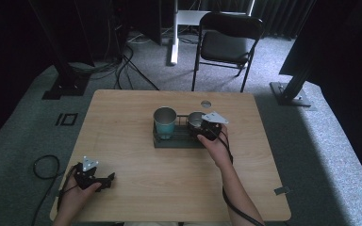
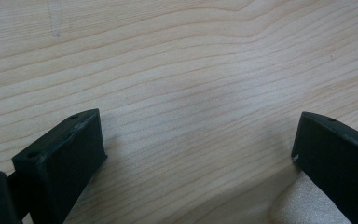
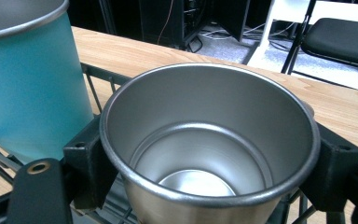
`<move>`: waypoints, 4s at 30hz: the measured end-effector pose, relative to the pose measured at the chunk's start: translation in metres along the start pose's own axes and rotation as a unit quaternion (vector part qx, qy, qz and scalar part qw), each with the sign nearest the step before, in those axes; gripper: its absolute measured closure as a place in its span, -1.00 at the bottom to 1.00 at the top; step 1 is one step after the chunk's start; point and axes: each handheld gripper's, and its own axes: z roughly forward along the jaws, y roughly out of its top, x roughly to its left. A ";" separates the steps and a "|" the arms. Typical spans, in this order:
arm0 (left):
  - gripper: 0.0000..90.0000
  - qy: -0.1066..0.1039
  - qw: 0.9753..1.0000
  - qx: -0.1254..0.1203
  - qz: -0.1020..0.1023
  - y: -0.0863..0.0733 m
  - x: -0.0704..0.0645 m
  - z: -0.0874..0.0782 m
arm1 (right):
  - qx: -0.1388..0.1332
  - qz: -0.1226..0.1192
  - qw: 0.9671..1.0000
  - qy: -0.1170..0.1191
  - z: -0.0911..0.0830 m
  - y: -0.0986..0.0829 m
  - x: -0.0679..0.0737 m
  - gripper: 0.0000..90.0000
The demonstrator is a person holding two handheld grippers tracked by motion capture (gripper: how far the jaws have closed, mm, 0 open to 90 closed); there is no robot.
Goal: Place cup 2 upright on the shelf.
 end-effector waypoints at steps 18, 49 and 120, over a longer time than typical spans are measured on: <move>-0.93 0.000 1.000 0.000 0.000 0.000 0.000 0.000 | 0.032 -0.016 0.999 0.003 0.001 0.001 0.001 -0.62; -0.93 0.000 1.000 0.000 0.000 0.000 0.000 0.000 | 0.009 0.017 0.999 0.035 -0.018 -0.014 -0.010 -0.72; -0.93 0.000 1.000 0.000 0.000 0.000 0.000 0.000 | -0.003 0.016 1.000 0.002 -0.103 -0.072 -0.064 -0.72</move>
